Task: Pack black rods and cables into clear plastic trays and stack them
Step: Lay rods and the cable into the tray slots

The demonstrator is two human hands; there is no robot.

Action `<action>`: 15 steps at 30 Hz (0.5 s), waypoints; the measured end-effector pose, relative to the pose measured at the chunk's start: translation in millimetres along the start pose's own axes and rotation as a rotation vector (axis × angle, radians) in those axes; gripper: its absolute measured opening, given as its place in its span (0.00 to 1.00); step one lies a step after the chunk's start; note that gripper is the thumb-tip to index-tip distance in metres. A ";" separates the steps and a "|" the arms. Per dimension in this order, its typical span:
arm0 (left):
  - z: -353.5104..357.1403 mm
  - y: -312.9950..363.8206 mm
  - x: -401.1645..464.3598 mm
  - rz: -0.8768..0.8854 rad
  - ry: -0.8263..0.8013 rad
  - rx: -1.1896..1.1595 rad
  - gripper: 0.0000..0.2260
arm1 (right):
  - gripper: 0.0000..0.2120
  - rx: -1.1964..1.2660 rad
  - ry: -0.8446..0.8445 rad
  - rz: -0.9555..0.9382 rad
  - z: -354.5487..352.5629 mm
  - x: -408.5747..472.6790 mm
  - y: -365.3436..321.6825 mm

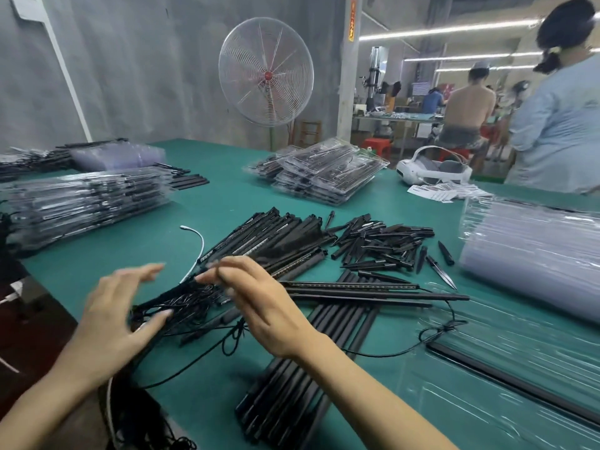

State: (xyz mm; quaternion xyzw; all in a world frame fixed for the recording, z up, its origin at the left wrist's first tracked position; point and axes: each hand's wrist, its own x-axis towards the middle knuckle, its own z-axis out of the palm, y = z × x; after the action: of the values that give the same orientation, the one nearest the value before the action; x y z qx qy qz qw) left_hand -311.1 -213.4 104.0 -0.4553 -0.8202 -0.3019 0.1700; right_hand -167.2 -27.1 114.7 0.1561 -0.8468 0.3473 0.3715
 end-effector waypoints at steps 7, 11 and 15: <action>33.8 38.6 53.1 0.127 -0.291 -0.121 0.14 | 0.10 -0.311 -0.140 -0.246 -22.8 2.4 -15.4; 43.4 20.6 68.6 0.032 -0.020 -0.138 0.06 | 0.23 -0.204 -0.041 0.073 -48.4 -9.3 -11.0; 8.0 43.7 83.7 0.005 0.215 -0.635 0.09 | 0.16 -0.025 0.134 0.526 -53.6 -9.1 0.1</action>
State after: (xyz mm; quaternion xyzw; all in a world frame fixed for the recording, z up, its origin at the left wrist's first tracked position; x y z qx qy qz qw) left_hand -318.2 -136.6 159.1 -0.4530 -0.6615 -0.5882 0.1061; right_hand -133.2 10.7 133.7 -0.0971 -0.8361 0.4308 0.3255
